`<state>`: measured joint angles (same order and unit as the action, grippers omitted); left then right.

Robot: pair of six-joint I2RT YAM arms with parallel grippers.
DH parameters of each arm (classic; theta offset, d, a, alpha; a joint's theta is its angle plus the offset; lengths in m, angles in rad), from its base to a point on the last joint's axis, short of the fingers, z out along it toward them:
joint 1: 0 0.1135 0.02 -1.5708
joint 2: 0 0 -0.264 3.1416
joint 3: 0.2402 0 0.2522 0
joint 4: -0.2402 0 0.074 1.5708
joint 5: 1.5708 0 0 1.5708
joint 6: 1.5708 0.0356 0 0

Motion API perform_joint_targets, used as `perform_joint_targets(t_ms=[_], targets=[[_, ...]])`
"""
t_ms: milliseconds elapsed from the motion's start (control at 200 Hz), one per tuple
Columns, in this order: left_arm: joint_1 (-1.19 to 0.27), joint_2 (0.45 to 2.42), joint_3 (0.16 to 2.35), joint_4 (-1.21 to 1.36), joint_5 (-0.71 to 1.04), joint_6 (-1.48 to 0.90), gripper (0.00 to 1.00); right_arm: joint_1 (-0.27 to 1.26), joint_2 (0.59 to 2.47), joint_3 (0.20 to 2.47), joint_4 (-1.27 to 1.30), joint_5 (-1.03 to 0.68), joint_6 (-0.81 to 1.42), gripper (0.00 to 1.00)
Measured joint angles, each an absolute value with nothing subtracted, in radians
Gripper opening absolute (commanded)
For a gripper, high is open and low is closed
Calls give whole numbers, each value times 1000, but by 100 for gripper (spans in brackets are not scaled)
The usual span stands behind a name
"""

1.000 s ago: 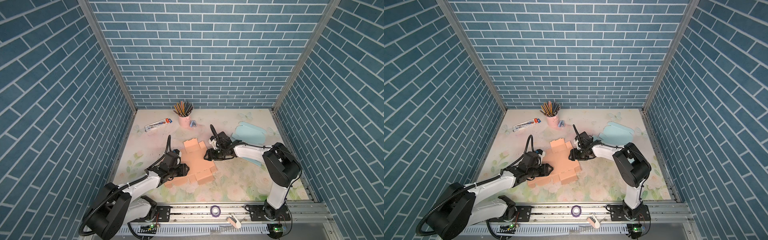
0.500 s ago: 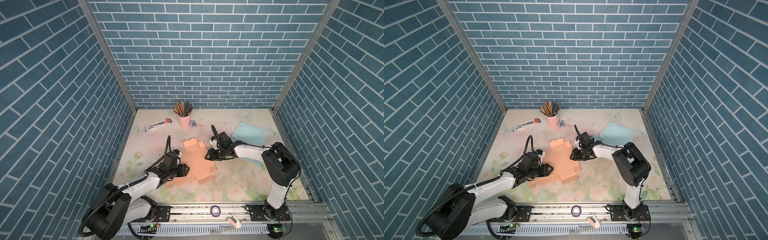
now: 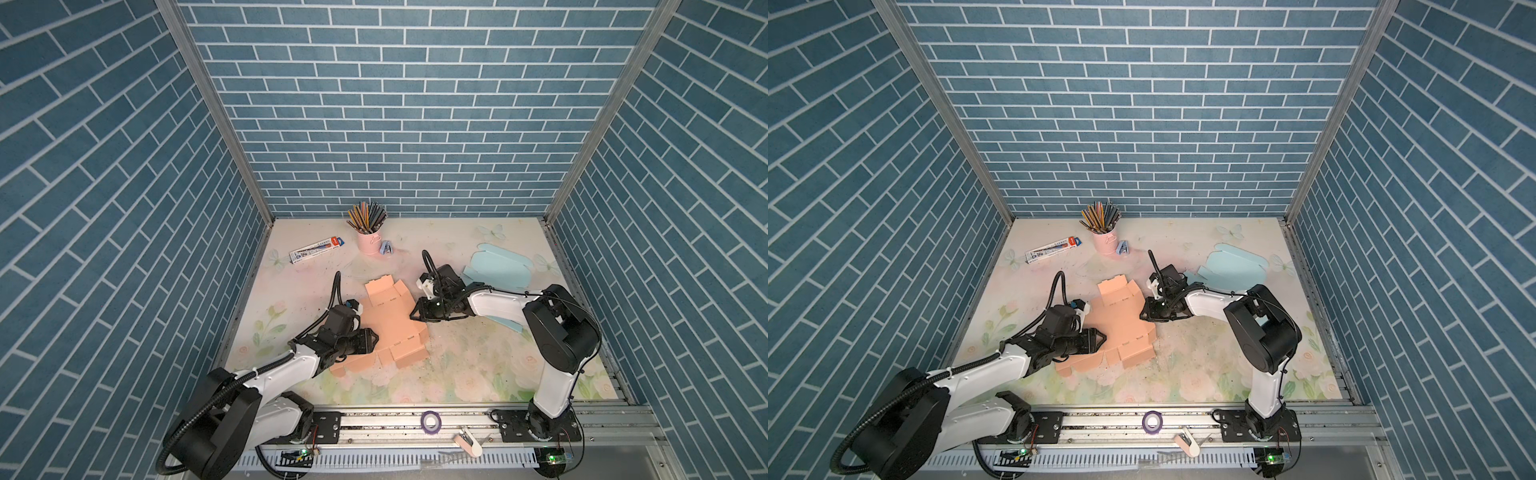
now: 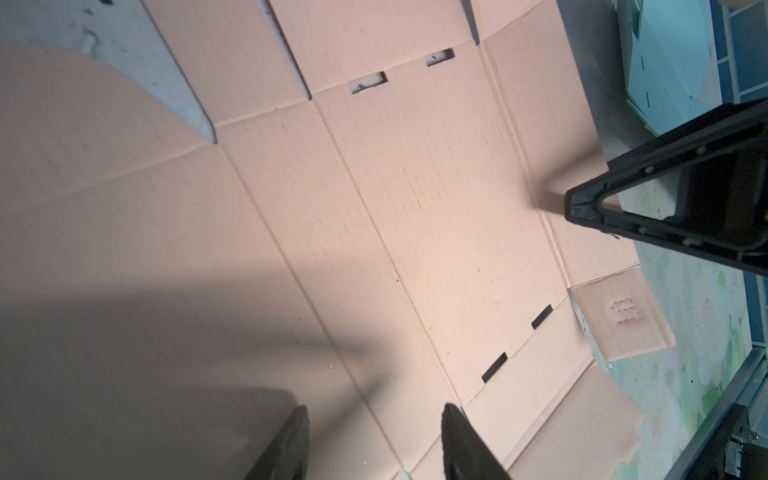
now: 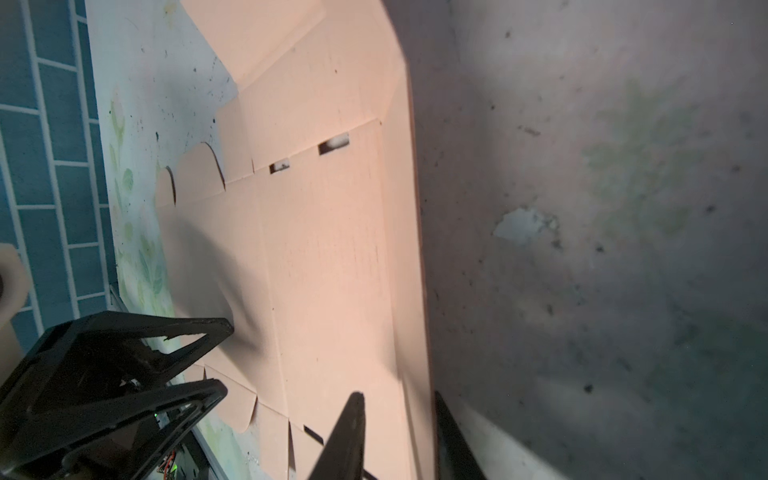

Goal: Fold the paper box

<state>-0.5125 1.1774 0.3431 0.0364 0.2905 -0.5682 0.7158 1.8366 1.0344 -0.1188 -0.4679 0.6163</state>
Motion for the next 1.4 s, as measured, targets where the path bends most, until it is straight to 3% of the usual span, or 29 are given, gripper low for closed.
perform_joint_targets(t_ms=[205,585,795,980,1200,1290,1400], targets=[[-513,1175,342,35,291,-568,52,717,1836,1034,-126,-463,610,18],[-513,1161,337,22,297,-568,52,718,1827,1034,-198,-415,567,21],[-513,1163,337,23,300,-568,52,718,1827,1035,-210,-406,559,13],[-513,1162,338,21,307,-569,51,719,1816,1036,-207,-414,544,0],[-512,1033,363,-103,312,-574,51,733,1742,1038,-286,-340,469,0],[-508,973,414,-152,319,-576,43,736,1688,1044,-337,-290,420,0],[-495,962,487,-170,347,-587,18,750,1635,1067,-397,-201,352,0]])
